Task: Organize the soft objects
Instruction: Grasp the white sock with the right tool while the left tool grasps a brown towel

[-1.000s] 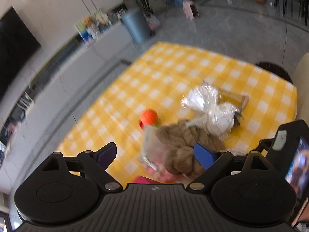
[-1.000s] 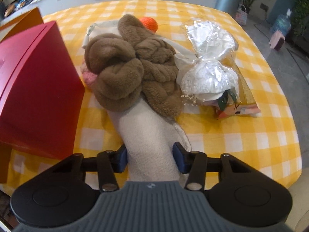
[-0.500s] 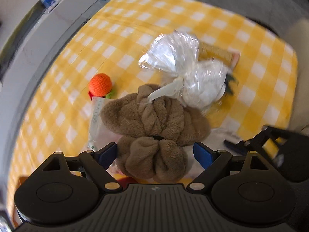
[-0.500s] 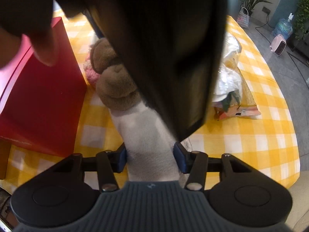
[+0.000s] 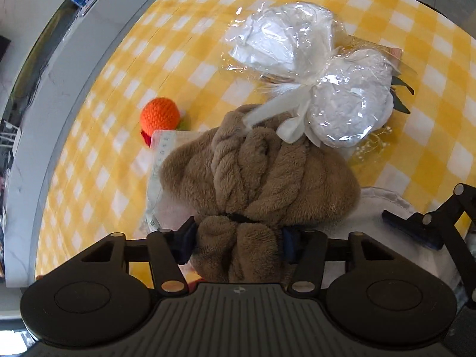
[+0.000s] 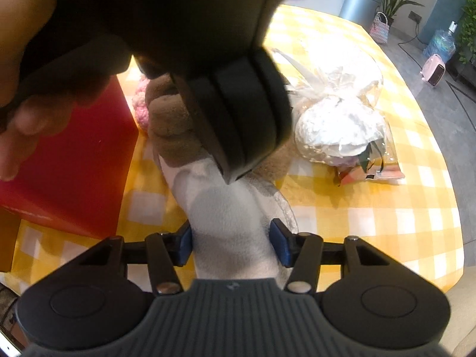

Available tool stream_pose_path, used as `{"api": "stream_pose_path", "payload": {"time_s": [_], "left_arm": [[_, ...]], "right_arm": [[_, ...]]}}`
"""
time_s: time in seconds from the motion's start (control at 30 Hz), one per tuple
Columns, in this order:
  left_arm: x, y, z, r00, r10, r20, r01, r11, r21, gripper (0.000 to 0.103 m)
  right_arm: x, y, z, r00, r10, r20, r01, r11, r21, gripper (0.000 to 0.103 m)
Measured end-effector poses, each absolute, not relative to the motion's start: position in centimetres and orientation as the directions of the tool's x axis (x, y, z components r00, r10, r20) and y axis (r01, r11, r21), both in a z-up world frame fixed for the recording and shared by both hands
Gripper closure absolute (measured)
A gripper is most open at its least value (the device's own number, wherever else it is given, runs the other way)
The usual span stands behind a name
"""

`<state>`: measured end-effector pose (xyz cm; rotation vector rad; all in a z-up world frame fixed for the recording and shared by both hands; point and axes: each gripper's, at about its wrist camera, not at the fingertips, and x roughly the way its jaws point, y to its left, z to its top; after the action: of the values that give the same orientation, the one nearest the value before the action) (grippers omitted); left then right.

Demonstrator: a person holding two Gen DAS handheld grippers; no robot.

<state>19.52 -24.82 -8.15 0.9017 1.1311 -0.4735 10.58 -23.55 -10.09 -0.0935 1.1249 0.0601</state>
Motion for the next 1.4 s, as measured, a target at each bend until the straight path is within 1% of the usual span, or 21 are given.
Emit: {"api": "stream_pose_path", "payload": {"time_s": [0.13,0.23,0.3,0.4,0.57,0.6,0.7,0.83,1.03,1.17,1.27,1.33,1.4], "left_arm": [[19.0,-24.7,-7.6,0.393,0.109,-0.913,0.737,0.556,0.384,0.045],[18.0,-24.2,-6.9,0.412,0.089,-0.907,0.743,0.543,0.391,0.046],[17.8,-23.4,-6.2,0.393,0.057,-0.918,0.739,0.575,0.352,0.047],[17.7,-22.0,-4.8,0.389,-0.009,-0.921,0.723,0.623,0.299,0.047],[17.5,-19.7,-2.3,0.382,-0.122,-0.916,0.694,0.693,0.197,0.047],[17.3,-19.4,-1.8,0.383,-0.142,-0.913,0.692,0.699,0.181,0.047],[17.1,-18.3,-0.5,0.385,-0.213,-0.898,0.682,0.722,0.121,0.047],[16.8,-16.6,1.0,0.403,-0.305,-0.863,0.645,0.764,0.031,0.047],[17.1,-13.8,3.4,0.429,-0.488,-0.760,0.573,0.798,-0.189,0.047],[16.4,-12.5,5.4,0.489,-0.513,-0.705,0.544,0.811,-0.213,0.047],[16.3,-11.1,6.4,0.497,-0.519,-0.695,0.487,0.830,-0.272,0.047],[15.8,-10.2,7.4,0.522,-0.518,-0.677,0.488,0.833,-0.260,0.047],[14.6,-9.4,8.5,0.570,-0.506,-0.647,0.498,0.839,-0.217,0.047]], "right_arm": [[10.6,-24.3,-9.8,0.428,0.022,-0.903,-0.092,0.996,-0.019,0.053],[10.4,-25.2,-9.2,0.421,0.065,-0.904,-0.105,0.994,0.023,0.056],[10.0,-26.1,-8.4,0.432,0.120,-0.894,-0.124,0.990,0.073,0.059],[9.4,-28.0,-7.0,0.457,0.210,-0.865,-0.151,0.976,0.157,0.067],[8.5,-32.1,-5.6,0.517,0.279,-0.809,-0.100,0.959,0.266,0.070],[8.4,-32.6,-5.5,0.523,0.285,-0.804,-0.094,0.956,0.278,0.072],[8.1,-33.5,-5.9,0.530,0.274,-0.803,-0.074,0.958,0.278,0.073],[8.0,-32.9,-5.5,0.533,0.285,-0.797,-0.078,0.954,0.289,0.078],[7.5,-32.8,-5.2,0.583,0.343,-0.736,-0.116,0.932,0.342,0.078],[7.2,-33.3,-4.5,0.604,0.372,-0.705,-0.125,0.918,0.377,0.078],[7.4,-33.6,-4.2,0.617,0.395,-0.681,-0.134,0.905,0.404,0.078],[7.2,-33.7,-3.7,0.625,0.414,-0.661,-0.143,0.894,0.425,0.078],[6.8,-33.7,-3.0,0.639,0.449,-0.624,-0.174,0.875,0.451,0.078]]}}
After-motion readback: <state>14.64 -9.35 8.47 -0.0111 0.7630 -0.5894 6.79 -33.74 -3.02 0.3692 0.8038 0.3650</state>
